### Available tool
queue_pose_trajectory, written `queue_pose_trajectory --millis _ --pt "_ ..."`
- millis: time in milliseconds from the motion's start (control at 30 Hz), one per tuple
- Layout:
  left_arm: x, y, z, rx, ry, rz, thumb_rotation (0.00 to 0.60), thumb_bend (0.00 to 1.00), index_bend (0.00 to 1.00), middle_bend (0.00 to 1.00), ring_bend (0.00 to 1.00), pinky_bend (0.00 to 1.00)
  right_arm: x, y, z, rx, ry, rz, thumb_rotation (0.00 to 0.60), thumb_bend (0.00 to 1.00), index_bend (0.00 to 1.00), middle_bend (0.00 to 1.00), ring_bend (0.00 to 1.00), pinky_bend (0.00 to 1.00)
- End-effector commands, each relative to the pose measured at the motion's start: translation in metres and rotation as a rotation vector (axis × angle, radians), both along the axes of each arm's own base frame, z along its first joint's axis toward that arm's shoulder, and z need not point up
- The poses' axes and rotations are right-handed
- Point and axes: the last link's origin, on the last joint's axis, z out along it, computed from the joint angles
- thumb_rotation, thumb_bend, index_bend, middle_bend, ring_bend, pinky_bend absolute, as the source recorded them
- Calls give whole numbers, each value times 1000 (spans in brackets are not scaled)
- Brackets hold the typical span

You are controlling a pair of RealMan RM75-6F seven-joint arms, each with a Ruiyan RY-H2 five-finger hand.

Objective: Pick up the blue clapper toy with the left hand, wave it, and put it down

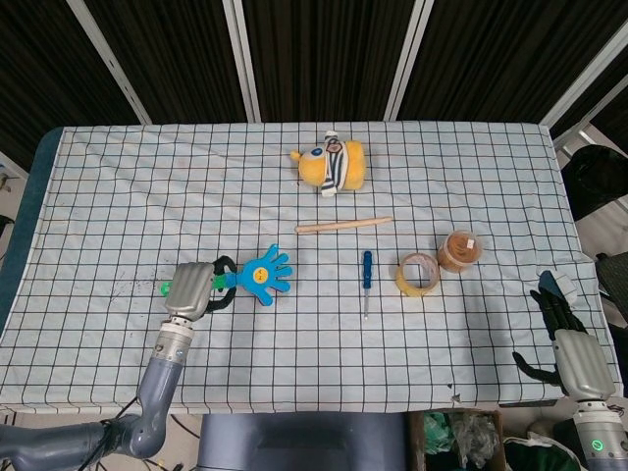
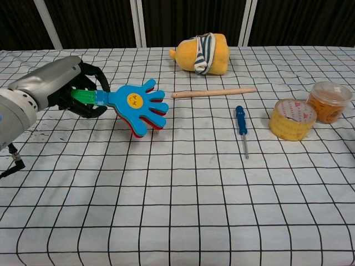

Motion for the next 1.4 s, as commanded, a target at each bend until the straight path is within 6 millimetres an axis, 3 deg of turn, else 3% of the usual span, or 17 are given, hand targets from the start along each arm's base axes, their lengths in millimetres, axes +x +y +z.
queue_pose_trajectory --millis 33,433,600,733,900,1033,1267,1400 --pt "12 -10 19 20 -173 -52 600 574 721 765 659 824 0 0 0 0 0 0 600 219 0 0 0 155" --pt "28 -42 78 52 -511 -233 600 579 722 770 670 835 0 0 0 -3 3 1 600 219 0 0 0 155" --pt "18 -54 102 94 -556 -336 600 579 722 770 670 835 1 0 0 -2 5 2 600 219 0 0 0 155" --pt "1 -50 105 114 -523 -314 600 578 721 770 670 835 1 0 0 -4 3 0 600 220 0 0 0 154" --pt "-19 -40 104 133 -411 -190 600 578 721 770 670 836 1 0 0 -5 3 1 600 218 0 0 0 154" --pt "-35 -35 104 144 -200 -8 600 578 724 769 670 844 1 0 -1 -5 0 -2 600 219 0 0 0 155" --pt "-31 -36 110 143 157 193 600 577 729 771 671 861 1 0 -1 -5 0 -3 600 219 0 0 0 154" --pt "-22 -39 107 148 180 213 600 575 731 772 674 875 1 0 0 -5 0 -2 600 220 0 0 0 155"
